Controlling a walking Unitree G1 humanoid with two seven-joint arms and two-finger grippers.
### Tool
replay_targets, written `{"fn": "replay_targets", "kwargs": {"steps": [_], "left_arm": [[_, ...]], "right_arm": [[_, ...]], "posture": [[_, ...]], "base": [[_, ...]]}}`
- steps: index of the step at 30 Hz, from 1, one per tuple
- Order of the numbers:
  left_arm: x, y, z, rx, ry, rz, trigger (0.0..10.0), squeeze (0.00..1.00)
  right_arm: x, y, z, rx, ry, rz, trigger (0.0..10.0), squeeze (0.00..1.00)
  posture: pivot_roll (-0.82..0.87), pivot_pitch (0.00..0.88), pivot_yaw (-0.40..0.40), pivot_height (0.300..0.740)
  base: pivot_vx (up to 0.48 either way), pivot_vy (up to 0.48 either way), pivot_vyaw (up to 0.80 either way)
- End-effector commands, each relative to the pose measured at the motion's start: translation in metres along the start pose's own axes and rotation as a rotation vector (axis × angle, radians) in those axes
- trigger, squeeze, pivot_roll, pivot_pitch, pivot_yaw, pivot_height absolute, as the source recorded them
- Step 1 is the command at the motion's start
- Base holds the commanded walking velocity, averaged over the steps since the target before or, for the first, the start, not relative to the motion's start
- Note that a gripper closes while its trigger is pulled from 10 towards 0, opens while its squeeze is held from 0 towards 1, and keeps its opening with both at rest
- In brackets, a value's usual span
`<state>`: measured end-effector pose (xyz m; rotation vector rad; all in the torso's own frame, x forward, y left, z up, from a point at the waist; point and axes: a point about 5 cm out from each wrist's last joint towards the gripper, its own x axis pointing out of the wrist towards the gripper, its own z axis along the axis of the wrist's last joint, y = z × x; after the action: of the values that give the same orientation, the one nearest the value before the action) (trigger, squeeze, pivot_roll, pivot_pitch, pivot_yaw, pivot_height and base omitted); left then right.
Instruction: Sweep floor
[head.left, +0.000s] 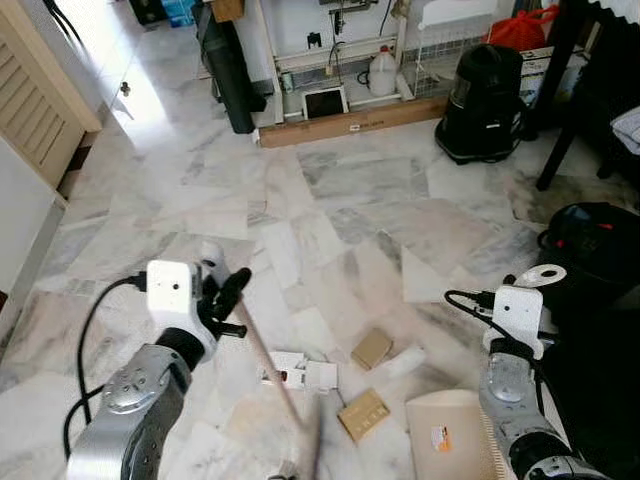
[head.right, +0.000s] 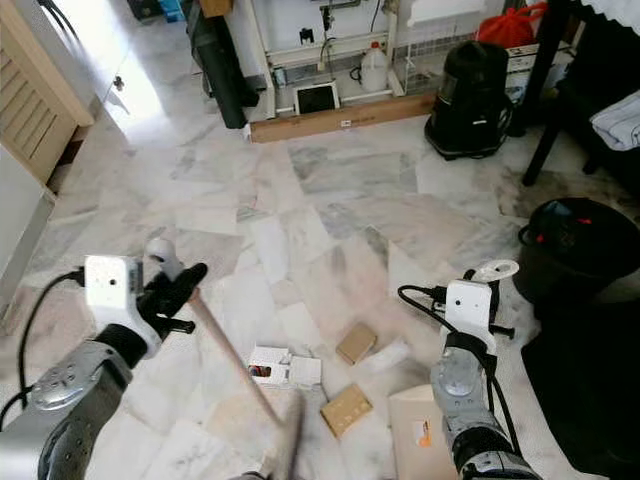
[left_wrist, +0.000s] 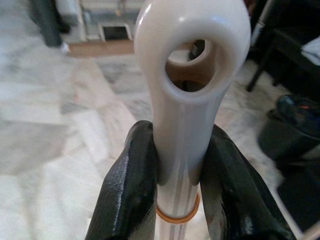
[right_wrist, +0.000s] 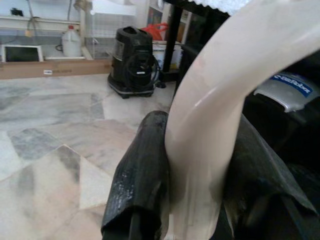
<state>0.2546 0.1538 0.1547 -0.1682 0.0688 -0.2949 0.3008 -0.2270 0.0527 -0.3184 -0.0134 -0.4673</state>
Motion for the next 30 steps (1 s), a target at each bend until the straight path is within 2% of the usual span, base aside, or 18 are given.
{"fn": "replay_targets", "kwargs": {"steps": [1, 5, 13, 18, 21, 25, 27, 30], "left_arm": [[0.005, 0.007, 0.005, 0.019, -0.021, 0.022, 10.0, 0.0], [0.008, 0.008, 0.005, 0.02, -0.023, 0.022, 10.0, 0.0], [0.013, 0.013, 0.009, 0.023, -0.067, 0.054, 10.0, 0.0], [0.017, 0.013, 0.001, 0.031, -0.053, 0.042, 10.0, 0.0], [0.022, 0.013, -0.006, 0.066, -0.054, 0.027, 10.0, 0.0], [0.026, 0.013, -0.012, 0.096, -0.042, 0.019, 10.0, 0.0], [0.03, 0.013, -0.022, 0.153, -0.032, 0.018, 10.0, 0.0], [0.032, 0.012, -0.025, 0.151, -0.034, 0.021, 10.0, 0.0]], "right_arm": [[-0.013, 0.01, -0.014, 0.008, 0.081, 0.053, 10.0, 0.0], [-0.016, 0.013, -0.016, 0.024, 0.092, 0.073, 10.0, 0.0], [-0.033, 0.029, -0.022, 0.076, 0.115, 0.15, 10.0, 0.0], [-0.037, 0.034, -0.023, 0.129, 0.141, 0.157, 10.0, 0.0], [-0.038, 0.035, -0.024, 0.172, 0.165, 0.141, 10.0, 0.0], [-0.039, 0.035, -0.024, 0.183, 0.167, 0.143, 10.0, 0.0], [-0.04, 0.035, -0.024, 0.187, 0.161, 0.145, 10.0, 0.0], [-0.04, 0.034, -0.025, 0.186, 0.161, 0.146, 10.0, 0.0]], "posture": [[0.15, 0.171, 0.143, 0.74], [0.14, 0.175, 0.139, 0.74], [0.12, 0.172, 0.131, 0.74], [0.09, 0.166, 0.125, 0.74], [0.07, 0.161, 0.12, 0.74], [0.06, 0.162, 0.118, 0.74], [0.06, 0.162, 0.117, 0.74], [0.04, 0.161, 0.111, 0.74]], "base": [[0.0, 0.0, 0.0], [0.0, 0.0, 0.0], [0.0, 0.0, 0.0], [0.0, 0.0, 0.0], [0.0, 0.0, 0.0], [0.0, 0.0, 0.0], [0.0, 0.0, 0.0], [0.0, 0.0, 0.0]]}}
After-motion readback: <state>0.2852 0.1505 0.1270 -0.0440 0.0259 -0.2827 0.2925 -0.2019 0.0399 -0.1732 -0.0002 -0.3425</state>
